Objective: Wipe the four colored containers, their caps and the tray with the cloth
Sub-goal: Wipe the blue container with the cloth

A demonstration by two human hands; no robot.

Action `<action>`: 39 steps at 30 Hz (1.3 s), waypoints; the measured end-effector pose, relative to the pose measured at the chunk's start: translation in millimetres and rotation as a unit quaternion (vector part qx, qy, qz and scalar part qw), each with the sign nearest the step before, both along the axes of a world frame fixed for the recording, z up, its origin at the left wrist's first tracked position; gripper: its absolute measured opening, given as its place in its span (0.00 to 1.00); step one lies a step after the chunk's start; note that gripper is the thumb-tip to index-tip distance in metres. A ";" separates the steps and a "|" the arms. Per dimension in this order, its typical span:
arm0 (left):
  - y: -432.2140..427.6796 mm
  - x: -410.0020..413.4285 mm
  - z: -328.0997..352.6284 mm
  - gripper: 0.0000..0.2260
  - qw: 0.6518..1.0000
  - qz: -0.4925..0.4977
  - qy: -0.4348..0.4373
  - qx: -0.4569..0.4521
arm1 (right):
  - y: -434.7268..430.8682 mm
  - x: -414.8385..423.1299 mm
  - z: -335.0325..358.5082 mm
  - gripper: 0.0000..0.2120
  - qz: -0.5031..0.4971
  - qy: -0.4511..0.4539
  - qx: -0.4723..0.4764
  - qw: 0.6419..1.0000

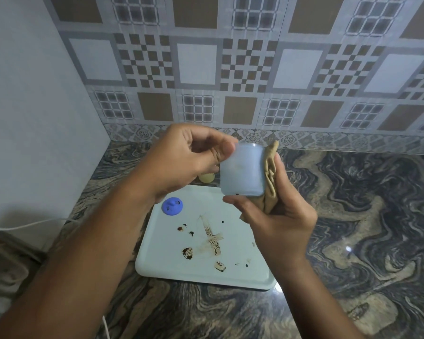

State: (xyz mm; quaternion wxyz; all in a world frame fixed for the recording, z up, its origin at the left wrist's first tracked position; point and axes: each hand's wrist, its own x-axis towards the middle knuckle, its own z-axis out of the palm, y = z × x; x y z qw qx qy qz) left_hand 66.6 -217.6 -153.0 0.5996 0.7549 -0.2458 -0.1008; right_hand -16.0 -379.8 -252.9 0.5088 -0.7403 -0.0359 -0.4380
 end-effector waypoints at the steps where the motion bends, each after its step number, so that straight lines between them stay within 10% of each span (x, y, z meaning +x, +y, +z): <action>1: 1.8 2.0 -1.3 0.14 1.000 -0.010 0.022 -0.004 | -0.2 0.3 -0.5 0.42 0.011 -0.003 0.022 1.000; 9: -12.7 0.6 1.7 0.05 0.993 0.054 -0.091 0.051 | 3.2 4.3 -0.2 0.36 -0.058 -0.057 -0.121 0.989; 15: -3.8 6.6 -1.3 0.14 0.999 0.007 0.015 0.030 | 3.9 2.8 5.6 0.40 0.014 -0.022 0.070 0.997; 22: -6.6 8.7 0.4 0.09 0.998 0.042 0.045 -0.023 | 5.3 1.4 16.3 0.30 -0.041 -0.056 -0.131 0.989; 32: -4.3 8.2 -2.7 0.12 0.993 0.034 0.108 -0.042 | 4.0 -1.2 11.9 0.12 -0.017 -0.161 -0.119 0.980; 39: -2.7 3.5 3.4 0.09 0.996 0.031 0.070 -0.037 | -2.4 2.4 24.2 0.10 -0.014 -0.128 0.072 0.989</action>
